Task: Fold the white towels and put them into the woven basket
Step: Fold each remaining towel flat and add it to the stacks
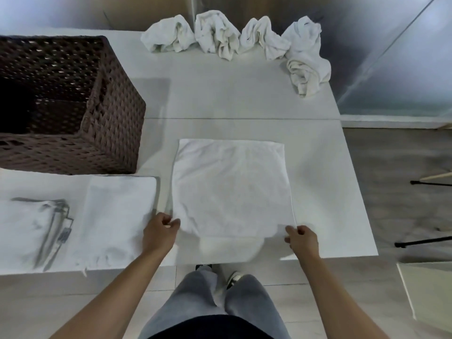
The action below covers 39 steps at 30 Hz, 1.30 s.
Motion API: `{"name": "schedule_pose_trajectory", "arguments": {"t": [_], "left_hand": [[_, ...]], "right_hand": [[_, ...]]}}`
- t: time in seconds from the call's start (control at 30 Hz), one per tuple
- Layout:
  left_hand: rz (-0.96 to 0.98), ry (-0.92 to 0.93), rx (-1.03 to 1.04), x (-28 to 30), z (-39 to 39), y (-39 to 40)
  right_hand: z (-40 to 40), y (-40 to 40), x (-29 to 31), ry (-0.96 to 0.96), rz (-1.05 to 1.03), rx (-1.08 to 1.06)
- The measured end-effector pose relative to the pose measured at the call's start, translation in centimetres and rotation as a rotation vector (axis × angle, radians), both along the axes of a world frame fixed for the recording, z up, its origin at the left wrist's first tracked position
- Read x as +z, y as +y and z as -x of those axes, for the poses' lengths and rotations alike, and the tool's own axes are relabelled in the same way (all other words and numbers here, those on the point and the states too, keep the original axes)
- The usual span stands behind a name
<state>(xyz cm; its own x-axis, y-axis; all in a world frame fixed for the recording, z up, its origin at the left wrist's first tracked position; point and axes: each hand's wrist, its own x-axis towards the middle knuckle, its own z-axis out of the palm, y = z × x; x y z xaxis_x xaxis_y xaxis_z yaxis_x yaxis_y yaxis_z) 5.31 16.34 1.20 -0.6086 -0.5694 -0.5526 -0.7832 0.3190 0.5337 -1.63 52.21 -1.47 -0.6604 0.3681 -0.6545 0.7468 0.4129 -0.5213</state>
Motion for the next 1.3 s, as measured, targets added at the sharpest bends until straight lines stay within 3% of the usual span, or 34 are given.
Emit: {"name": "schedule_pose_trajectory", "arguments": {"t": [0.13,0.43,0.67,0.87,1.0,1.3], "left_hand": [[-0.061,-0.020,0.111,0.2,-2.9,1.6],[-0.264,0.188,0.538,2.4,-9.0,7.0],[-0.343,0.364,0.540,5.0,-10.6,8.0],[-0.568,0.421,0.659,6.4,-8.8,6.7],[-0.595,0.465,0.584,6.0,-6.0,5.6],[-0.370,0.488,0.545,2.0,1.7,3.3]], "right_hand": [[-2.7,2.2,-0.2,0.003,0.096,-0.066],[-6.5,7.4,1.6,0.141,0.405,-0.228],[-7.3,8.7,5.1,0.257,0.563,-0.240],[-3.7,7.6,7.0,0.283,0.731,-0.219],[-0.1,5.9,6.7,0.310,0.607,-0.149],[7.9,2.1,3.2,0.357,0.385,-0.107]]}}
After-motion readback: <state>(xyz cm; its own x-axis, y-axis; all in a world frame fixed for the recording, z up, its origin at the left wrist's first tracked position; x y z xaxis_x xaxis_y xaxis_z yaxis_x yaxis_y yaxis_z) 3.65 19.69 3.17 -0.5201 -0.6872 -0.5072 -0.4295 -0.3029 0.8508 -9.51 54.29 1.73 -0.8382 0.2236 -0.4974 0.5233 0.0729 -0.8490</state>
